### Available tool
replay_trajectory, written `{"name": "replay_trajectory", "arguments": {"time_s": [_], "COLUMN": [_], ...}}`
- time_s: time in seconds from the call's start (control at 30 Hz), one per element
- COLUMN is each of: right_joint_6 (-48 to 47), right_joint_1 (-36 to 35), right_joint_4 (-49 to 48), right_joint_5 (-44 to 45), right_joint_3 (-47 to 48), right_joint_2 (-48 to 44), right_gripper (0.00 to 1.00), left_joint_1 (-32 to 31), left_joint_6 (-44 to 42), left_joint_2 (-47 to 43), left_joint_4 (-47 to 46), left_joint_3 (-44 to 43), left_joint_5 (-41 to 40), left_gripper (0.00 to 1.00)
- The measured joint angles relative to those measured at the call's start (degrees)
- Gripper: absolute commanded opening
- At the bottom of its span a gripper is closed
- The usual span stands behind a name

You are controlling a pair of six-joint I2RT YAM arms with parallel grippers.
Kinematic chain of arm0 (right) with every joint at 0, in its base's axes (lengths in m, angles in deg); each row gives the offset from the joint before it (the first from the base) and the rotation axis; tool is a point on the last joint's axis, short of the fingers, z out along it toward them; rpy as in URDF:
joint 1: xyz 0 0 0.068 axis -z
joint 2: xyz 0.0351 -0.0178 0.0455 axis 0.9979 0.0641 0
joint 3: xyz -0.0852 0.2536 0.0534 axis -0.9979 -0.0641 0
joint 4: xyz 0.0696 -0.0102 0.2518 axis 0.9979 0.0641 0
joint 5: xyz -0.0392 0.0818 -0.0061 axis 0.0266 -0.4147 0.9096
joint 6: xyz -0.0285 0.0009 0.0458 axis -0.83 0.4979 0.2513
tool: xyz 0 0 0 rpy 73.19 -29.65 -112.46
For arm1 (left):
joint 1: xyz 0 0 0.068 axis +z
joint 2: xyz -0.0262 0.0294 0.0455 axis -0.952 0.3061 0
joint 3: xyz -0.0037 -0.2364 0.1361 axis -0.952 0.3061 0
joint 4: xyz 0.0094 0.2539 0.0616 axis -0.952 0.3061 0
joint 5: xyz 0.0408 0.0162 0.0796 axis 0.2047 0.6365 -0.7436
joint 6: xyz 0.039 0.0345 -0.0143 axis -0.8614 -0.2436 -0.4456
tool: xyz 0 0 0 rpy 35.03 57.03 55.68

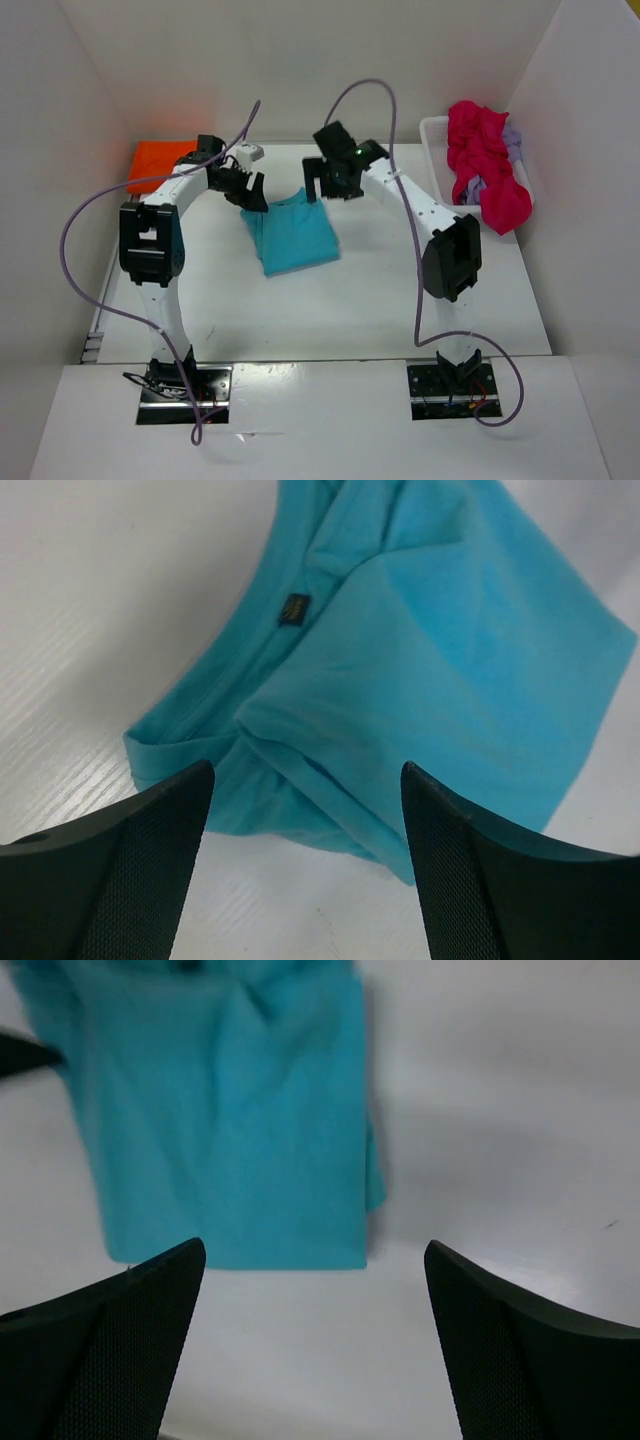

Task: Fold and stack the t-shirts
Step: Smooth out wrinkles on the folded tshirt

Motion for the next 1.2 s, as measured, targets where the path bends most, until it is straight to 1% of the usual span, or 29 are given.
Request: {"name": "replay_trajectory", "arguments": {"time_s": [0.07,0.1,0.13,0.2,0.37,0.43,0.57,0.63,0.67,0.7,0.77,0.8,0.93,0.97,1.03,1.07,1.13,1.2], "right_joint_6": [-0.2,-0.2,-0.2,0.0,0.2,0.5,1.3,1.8,1.9,2.0,2.3,2.6,3.5,3.6,4.0,4.3,4.8,5.1], "right_joint_1": [-0.7,-1.1,-1.3,-1.4,-0.9,-0.3,1.4,2.0,2.3,2.4,2.5,2.5,2.5,2.4,2.3,2.2,2.0,1.6], "right_joint_4": [-3.9,-5.4,-7.1,-8.9,-15.9,-19.2,-22.5,-23.6,-24.6,-25.3,-26.6,-27.2,-30.0,-30.3,-30.9,-31.3,-31.8,-32.4], "right_joint_5": [-3.1,-4.5,-6.2,-8.6,-11.6,-12.5,-14.1,-15.1,-15.2,-15.6,-16.4,-17.0,-19.0,-19.5,-20.4,-20.7,-21.3,-21.4], "right_joint_3": [-12.4,-17.0,-21.6,-27.4,-32.0,-34.5,-40.0,-41.5,-41.9,-42.3,-43.3,-43.7,-46.5,-47.1,-48.4,-48.9,-49.9,-50.4], "right_joint_2": [-0.9,-0.9,-0.8,-0.8,-0.9,-1.4,-2.2,-2.6,-2.9,-3.1,-3.3,-3.4,-4.7,-5.0,-5.4,-5.5,-5.5,-5.6], "right_gripper": [0.93,0.93,0.93,0.93,0.93,0.92,0.90,0.88,0.87,0.85,0.80,0.78,0.66,0.57,0.46,0.34,0.23,0.19], "left_joint_1": [-0.1,-0.1,-0.2,-0.7,-2.2,-2.6,-3.6,-3.8,-3.9,-4.0,-4.0,-4.0,-4.0,-4.0,-4.0,-4.0,-3.9,-3.8], "left_joint_6": [0.4,0.6,1.0,1.8,3.4,3.7,4.5,4.5,4.6,4.7,4.7,4.6,4.6,4.6,4.6,4.5,4.4,4.4], "left_joint_2": [2.3,3.1,3.8,4.9,6.8,7.0,7.4,8.1,8.5,8.9,9.6,9.7,9.7,9.7,9.5,9.1,7.8,6.1], "left_joint_4": [-0.3,-0.4,-0.6,-0.9,-2.2,-2.6,-2.9,-2.9,-2.9,-2.9,-2.6,-2.4,-2.0,-1.9,-1.7,-1.5,-0.7,0.0], "left_joint_3": [-0.6,-0.7,-0.8,-1.2,-3.5,-4.0,-4.5,-4.8,-5.0,-5.0,-5.0,-5.0,-5.0,-5.0,-4.9,-4.6,-4.2,-4.2], "left_joint_5": [-0.9,-1.5,-2.1,-3.1,-3.6,-3.5,-3.4,-3.3,-3.3,-3.4,-3.4,-3.4,-3.4,-3.4,-3.4,-3.4,-3.3,-3.2], "left_gripper": [0.84,0.84,0.84,0.84,0.82,0.78,0.74,0.71,0.64,0.60,0.50,0.41,0.24,0.17,0.09,0.03,0.00,0.00]}}
